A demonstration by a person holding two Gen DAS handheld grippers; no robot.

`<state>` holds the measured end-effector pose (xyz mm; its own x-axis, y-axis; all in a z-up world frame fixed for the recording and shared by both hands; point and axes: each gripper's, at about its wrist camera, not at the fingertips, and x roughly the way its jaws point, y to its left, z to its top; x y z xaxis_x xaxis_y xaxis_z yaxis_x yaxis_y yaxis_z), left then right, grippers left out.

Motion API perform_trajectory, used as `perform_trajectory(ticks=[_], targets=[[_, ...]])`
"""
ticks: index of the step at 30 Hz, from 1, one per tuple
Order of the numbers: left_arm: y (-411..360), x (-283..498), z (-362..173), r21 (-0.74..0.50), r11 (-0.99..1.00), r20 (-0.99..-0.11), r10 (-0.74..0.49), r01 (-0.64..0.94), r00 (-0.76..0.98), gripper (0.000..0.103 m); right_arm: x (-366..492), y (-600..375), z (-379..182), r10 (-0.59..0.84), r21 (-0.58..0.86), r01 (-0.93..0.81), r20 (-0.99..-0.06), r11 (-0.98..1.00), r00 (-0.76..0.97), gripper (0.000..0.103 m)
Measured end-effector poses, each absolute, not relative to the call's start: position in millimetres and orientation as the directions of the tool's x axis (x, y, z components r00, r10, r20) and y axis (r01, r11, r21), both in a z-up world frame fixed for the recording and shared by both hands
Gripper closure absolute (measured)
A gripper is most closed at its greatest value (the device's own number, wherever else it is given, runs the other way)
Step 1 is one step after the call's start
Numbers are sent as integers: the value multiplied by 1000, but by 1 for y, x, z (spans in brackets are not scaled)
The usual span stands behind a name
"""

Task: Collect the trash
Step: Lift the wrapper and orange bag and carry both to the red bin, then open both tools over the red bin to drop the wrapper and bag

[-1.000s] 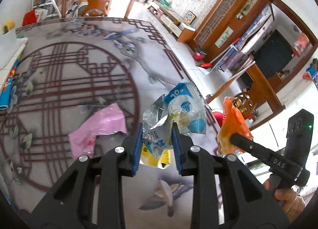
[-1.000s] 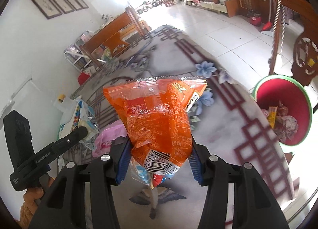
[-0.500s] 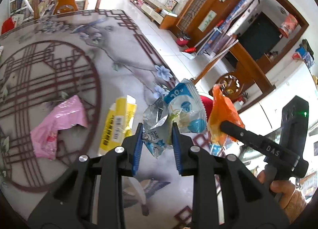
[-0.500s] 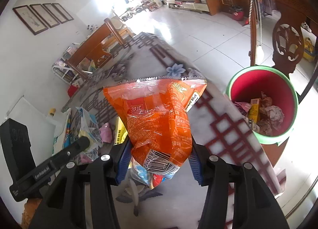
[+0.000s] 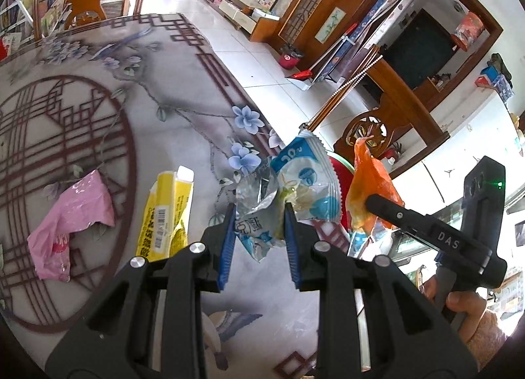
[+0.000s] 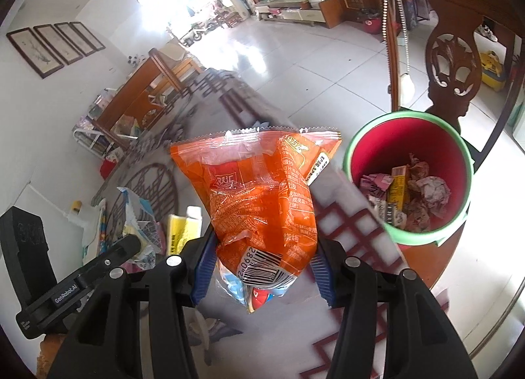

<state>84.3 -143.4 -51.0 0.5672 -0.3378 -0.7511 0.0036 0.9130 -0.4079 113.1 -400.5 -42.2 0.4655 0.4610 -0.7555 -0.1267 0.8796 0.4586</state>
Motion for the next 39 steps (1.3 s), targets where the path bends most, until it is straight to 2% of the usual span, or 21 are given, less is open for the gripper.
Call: perform_trajectory(ticks=[21, 39], targets=[[-197, 143, -51, -431, 899, -741, -403, 80, 538, 76, 144, -465, -47, 375, 428, -5, -785, 904, 493, 53], [-300, 212, -77, -465, 870, -758, -487, 165, 435, 76, 180, -559, -55, 309, 404, 84, -803, 911, 510, 53]])
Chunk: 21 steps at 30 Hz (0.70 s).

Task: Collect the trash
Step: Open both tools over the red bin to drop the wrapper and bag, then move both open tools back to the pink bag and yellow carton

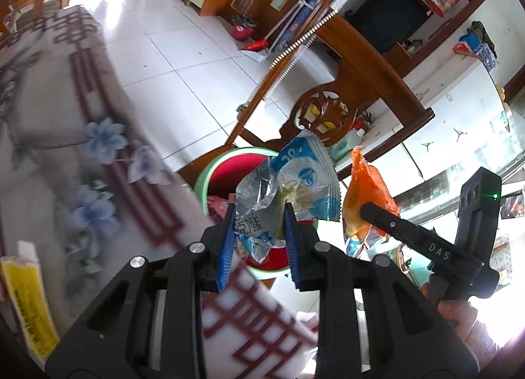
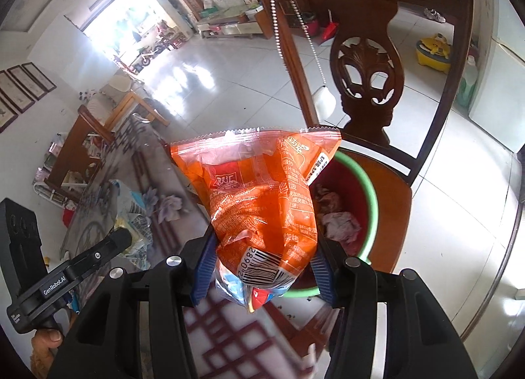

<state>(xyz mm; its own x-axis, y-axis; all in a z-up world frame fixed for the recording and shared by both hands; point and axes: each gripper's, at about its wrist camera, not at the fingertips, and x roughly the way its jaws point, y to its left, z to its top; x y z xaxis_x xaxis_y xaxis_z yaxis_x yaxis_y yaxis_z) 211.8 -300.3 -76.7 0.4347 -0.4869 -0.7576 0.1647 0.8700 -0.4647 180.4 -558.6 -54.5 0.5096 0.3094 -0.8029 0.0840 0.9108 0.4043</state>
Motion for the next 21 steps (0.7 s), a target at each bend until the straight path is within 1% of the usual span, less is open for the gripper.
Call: perform_trajectory(ticks=[2, 3, 4, 6, 11, 13, 14, 15, 16, 19, 21], targets=[[-312, 219, -81, -463, 870, -763, -489, 172, 421, 73, 185, -564, -56, 307, 399, 80, -806, 913, 507, 52], [-317, 223, -83, -461, 871, -767, -489, 172, 416, 62, 188, -566, -57, 310, 400, 78, -806, 913, 505, 51], [-321, 227, -86, -466, 868, -768, -493, 169, 409, 47, 191, -568, -58, 313, 402, 77, -807, 912, 501, 49], [-325, 229, -87, -475, 865, -763, -497, 162, 414, 37, 199, -571, -64, 336, 421, 80, -812, 904, 477, 32], [-321, 226, -89, -463, 874, -774, -481, 150, 413, 35, 203, -577, -69, 321, 427, 122, -812, 896, 487, 28], [-313, 222, -88, -452, 881, -778, -466, 139, 422, 32, 202, -577, -70, 322, 431, 131, -814, 893, 483, 28], [-305, 219, -87, -446, 886, -779, -455, 129, 430, 30, 202, -576, -72, 325, 433, 134, -816, 891, 477, 28], [-298, 216, -85, -441, 890, -781, -445, 118, 438, 25, 202, -573, -73, 327, 434, 136, -819, 891, 472, 28], [-285, 212, -83, -430, 897, -784, -427, 101, 450, 24, 202, -571, -74, 329, 435, 136, -820, 890, 469, 28], [-255, 202, -77, -399, 914, -793, -382, 69, 475, 24, 202, -556, -76, 344, 442, 129, -823, 888, 452, 28], [-227, 190, -72, -355, 934, -801, -325, 40, 503, 22, 201, -540, -76, 360, 447, 111, -823, 888, 439, 28]])
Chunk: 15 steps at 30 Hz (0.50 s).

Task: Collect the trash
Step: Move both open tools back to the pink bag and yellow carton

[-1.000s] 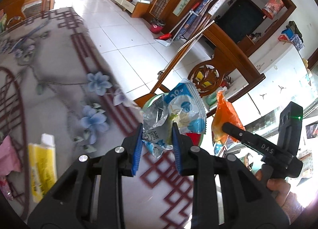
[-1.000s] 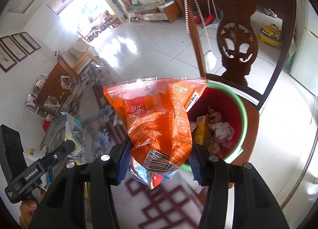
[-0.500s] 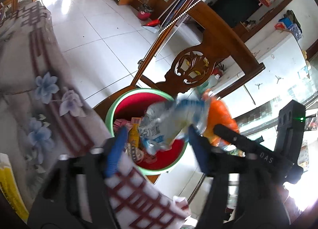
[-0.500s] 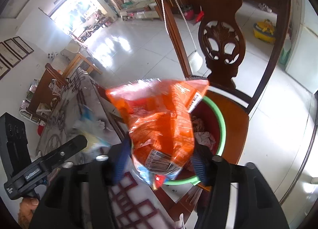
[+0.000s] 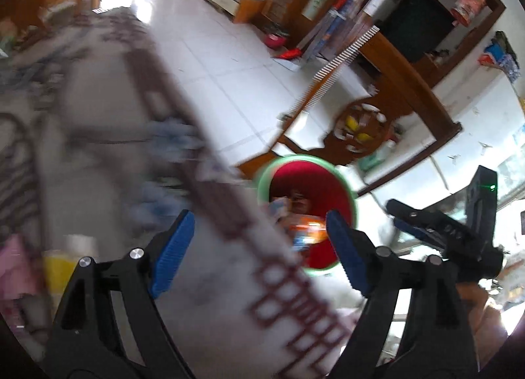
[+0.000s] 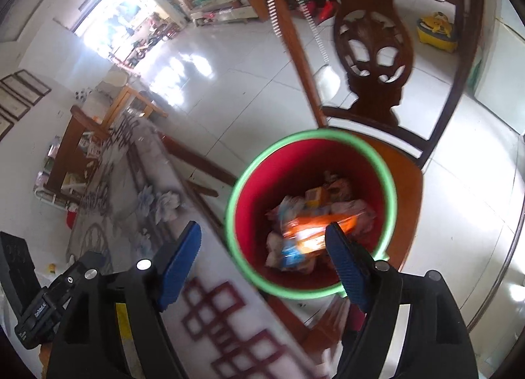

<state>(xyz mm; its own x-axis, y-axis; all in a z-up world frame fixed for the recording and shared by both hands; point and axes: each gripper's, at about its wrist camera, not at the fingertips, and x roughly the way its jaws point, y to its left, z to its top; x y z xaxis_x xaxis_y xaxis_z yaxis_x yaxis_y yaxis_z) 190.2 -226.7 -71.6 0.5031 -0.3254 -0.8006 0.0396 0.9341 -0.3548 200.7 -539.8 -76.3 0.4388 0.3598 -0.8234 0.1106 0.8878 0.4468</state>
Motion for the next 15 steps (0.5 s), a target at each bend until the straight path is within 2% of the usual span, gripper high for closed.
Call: perform_trajectory(ticks=[8, 12, 15], targets=[[-83, 124, -78, -134, 980, -866, -42, -150, 498, 20, 184, -447, -73, 425, 454, -13, -822, 891, 379, 28], [-29, 101, -97, -61, 975, -905, 37, -215, 423, 20, 169, -399, -76, 452, 460, -62, -828, 886, 332, 27], [-3, 90, -119, -67, 967, -926, 32, -247, 377, 21, 156, -357, -80, 470, 458, -109, -836, 882, 283, 27]])
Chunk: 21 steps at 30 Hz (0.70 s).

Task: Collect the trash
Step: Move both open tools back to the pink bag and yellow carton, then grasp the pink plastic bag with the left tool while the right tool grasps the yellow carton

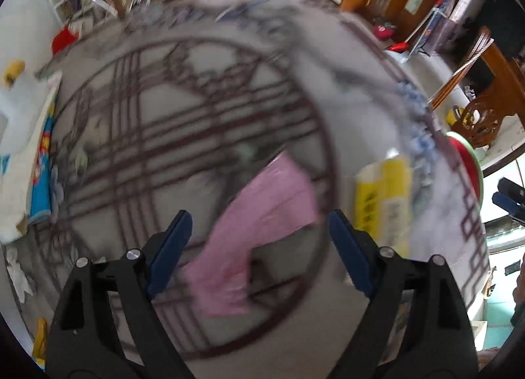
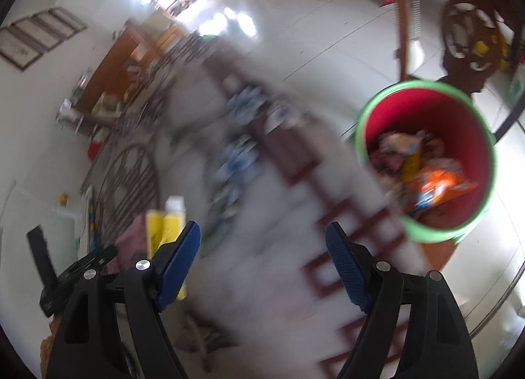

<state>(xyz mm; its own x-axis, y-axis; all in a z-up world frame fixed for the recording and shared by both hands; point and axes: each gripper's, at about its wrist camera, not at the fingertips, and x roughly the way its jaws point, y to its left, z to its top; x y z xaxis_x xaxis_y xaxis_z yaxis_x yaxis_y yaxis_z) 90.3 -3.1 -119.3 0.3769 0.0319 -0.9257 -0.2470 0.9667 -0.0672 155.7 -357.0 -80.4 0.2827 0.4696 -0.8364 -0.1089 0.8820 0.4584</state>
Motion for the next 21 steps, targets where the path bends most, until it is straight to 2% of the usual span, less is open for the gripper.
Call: perform_trajectory(ticks=[2, 4, 7, 14, 17, 18, 19, 21], targets=[[8, 87, -134, -109, 958, -933, -7, -264, 359, 30, 148, -332, -82, 480, 458, -145, -839, 877, 255, 27], [13, 86, -146, -145, 947, -940, -42, -286, 338, 56, 141, -307, -82, 490, 456, -186, -840, 870, 233, 27], [18, 76, -148, -222, 923, -928, -102, -315, 357, 74, 132, -270, -82, 497, 447, -249, -843, 859, 204, 27], [15, 41, -130, -247, 912, -907, -98, -329, 411, 74, 131, -208, -99, 466, 405, -307, -870, 861, 160, 26], [19, 30, -134, -260, 904, -909, -111, -339, 401, 71, 135, -187, -110, 424, 358, -330, -892, 873, 155, 26], [18, 26, -135, -262, 904, -910, -115, -337, 398, 60, 136, -181, -113, 416, 347, -338, -896, 875, 157, 26], [18, 24, -135, -264, 906, -909, -119, -332, 398, 44, 137, -180, -115, 410, 339, -345, -898, 875, 158, 26], [18, 20, -132, -265, 911, -902, -118, -317, 414, 39, 138, -171, -121, 381, 303, -370, -911, 878, 160, 27]])
